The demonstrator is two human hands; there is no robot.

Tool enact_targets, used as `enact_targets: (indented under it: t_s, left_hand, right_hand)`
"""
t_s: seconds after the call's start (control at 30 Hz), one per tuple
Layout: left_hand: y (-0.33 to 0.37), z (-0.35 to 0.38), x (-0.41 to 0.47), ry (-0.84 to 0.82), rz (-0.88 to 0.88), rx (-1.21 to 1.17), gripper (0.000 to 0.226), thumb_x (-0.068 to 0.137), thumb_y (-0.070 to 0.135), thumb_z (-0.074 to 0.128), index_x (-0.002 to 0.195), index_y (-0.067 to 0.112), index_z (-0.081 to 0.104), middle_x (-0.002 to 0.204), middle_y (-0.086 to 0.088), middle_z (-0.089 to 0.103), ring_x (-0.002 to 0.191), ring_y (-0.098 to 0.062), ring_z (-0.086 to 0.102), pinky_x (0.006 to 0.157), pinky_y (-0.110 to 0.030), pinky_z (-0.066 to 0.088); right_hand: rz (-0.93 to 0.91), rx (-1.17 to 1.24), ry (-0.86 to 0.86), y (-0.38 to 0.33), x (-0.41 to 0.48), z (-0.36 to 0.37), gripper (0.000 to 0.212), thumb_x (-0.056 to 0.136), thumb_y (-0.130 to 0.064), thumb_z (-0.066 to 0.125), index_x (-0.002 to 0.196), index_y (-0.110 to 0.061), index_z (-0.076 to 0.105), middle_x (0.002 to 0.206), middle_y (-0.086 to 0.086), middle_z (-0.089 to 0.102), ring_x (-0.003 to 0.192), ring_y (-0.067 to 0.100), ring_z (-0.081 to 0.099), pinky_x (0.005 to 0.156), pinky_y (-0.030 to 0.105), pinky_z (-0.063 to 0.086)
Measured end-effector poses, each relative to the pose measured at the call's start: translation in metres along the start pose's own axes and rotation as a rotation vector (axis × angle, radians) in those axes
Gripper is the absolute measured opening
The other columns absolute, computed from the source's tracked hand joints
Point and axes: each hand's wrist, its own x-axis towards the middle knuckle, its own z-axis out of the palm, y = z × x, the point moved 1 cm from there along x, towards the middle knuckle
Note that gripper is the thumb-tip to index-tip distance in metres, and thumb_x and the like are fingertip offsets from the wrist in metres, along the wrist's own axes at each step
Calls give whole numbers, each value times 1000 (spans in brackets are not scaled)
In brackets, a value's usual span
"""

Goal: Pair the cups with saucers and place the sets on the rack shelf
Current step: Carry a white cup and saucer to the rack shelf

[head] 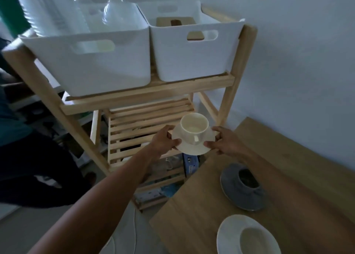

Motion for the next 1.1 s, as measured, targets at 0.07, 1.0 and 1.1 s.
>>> enact_targets:
  t_s: [0.07,1.0,1.1]
  left_hand:
    - [-15,-6,13,10,-29,-3,56,81,11,73,131,17,48,86,-6,57,78,-23,65,74,-39,58]
    - [-61,-40,288,64,95,559,49,85,35,68,129,17,56,121,-14,65,111,-33,58,92,-34,44]
    - [-56,-40,296,58,127,668,50,87,33,66,130,13,54,123,-17,62,113,-34,57,89,-34,44]
  right_hand:
    - [-13,-69,-32,-1,19,15,70,74,-33,84,134,-21,51,83,-7,65,67,8,68,51,21,52]
    - [50,-305,129,10,303,63,58,78,-26,82,129,-12,59,118,11,67,89,21,60,77,31,48]
    - [59,-343,133,11,315,64,55,78,-29,80,128,-13,60,120,9,67,95,23,61,79,30,47]
